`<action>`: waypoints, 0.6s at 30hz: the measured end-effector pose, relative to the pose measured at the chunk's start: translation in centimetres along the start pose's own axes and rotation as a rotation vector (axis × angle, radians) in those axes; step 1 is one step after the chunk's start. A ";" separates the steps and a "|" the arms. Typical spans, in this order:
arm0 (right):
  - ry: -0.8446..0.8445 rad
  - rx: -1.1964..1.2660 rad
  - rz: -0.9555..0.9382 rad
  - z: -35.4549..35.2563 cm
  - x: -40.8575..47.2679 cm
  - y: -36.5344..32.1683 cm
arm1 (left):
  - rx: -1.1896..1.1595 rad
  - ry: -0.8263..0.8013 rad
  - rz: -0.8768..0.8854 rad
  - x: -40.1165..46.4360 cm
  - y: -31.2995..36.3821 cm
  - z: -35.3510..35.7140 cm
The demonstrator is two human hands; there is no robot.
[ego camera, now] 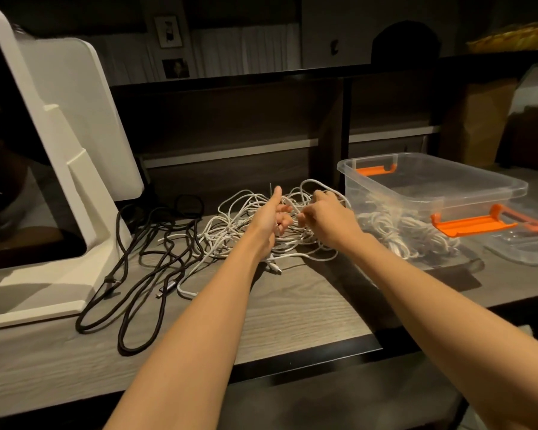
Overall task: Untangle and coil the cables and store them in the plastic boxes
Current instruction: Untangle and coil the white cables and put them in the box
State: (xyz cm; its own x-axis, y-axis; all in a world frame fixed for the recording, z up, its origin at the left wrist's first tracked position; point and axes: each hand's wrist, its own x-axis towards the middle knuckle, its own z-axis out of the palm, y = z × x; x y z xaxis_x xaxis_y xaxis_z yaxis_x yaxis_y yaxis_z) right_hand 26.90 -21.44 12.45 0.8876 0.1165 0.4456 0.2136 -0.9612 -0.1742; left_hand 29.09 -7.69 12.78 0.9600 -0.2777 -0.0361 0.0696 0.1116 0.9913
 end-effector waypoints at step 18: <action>0.177 0.078 -0.022 3.4 -0.3 0.6 | -0.462 -0.050 0.029 -0.7 -0.1 -0.5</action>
State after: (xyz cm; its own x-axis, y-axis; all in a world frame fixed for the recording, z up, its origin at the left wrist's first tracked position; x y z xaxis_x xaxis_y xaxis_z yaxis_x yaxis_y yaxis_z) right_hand 28.10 -21.16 9.21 0.7983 0.0846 0.5963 0.2690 -0.9360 -0.2272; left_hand 28.56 -7.00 12.63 0.9499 -0.3125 0.0084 0.1670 0.5299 0.8314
